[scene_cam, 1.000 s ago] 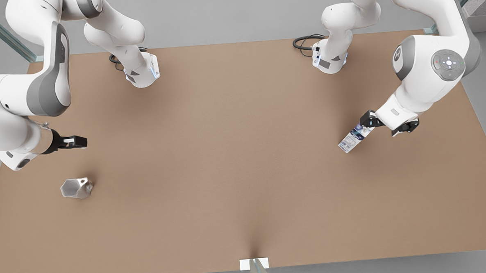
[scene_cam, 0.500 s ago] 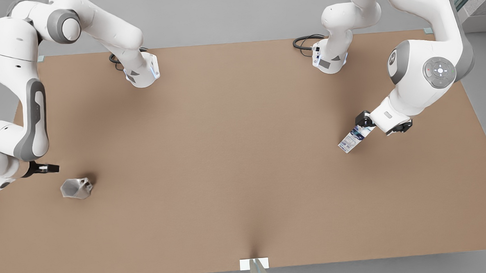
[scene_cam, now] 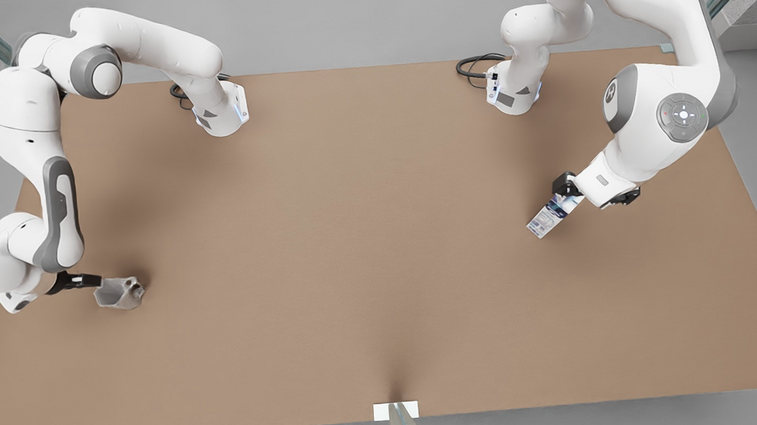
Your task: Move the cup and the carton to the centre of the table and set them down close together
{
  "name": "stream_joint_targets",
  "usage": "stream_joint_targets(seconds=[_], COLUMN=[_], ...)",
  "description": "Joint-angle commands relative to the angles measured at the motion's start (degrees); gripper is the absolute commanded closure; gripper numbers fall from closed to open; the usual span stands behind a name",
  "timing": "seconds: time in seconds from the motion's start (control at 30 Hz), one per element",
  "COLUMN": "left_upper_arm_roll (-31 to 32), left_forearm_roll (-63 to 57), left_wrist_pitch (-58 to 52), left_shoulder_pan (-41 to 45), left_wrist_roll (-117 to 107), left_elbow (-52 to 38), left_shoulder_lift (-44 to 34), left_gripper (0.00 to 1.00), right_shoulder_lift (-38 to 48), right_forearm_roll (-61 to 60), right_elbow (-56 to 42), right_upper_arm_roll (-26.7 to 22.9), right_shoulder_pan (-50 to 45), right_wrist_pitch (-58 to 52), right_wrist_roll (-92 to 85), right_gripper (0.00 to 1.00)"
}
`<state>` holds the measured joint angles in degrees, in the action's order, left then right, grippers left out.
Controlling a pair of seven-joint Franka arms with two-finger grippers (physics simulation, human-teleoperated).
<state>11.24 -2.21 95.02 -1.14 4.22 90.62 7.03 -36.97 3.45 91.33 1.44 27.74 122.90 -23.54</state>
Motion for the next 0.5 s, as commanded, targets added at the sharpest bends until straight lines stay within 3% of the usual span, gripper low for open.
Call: stream_joint_targets(seconds=[0.0,0.47], left_upper_arm_roll=[0.0,0.0], left_forearm_roll=[-0.1,0.0], left_wrist_pitch=[0.0,-0.4], left_shoulder_pan=[0.0,-0.1], left_wrist_roll=[0.0,0.0], left_elbow=[0.0,0.0], left_shoulder_lift=[0.0,0.5], left_gripper=[0.00,0.00], right_shoulder_lift=[0.0,-1.2], right_forearm_roll=[-0.9,-1.0], right_elbow=[0.0,2.9], right_upper_arm_roll=[0.0,0.4], right_shoulder_pan=[-0.1,-0.8], right_wrist_pitch=[0.5,1.8], right_wrist_roll=[-0.5,2.2], right_gripper=[0.00,0.00])
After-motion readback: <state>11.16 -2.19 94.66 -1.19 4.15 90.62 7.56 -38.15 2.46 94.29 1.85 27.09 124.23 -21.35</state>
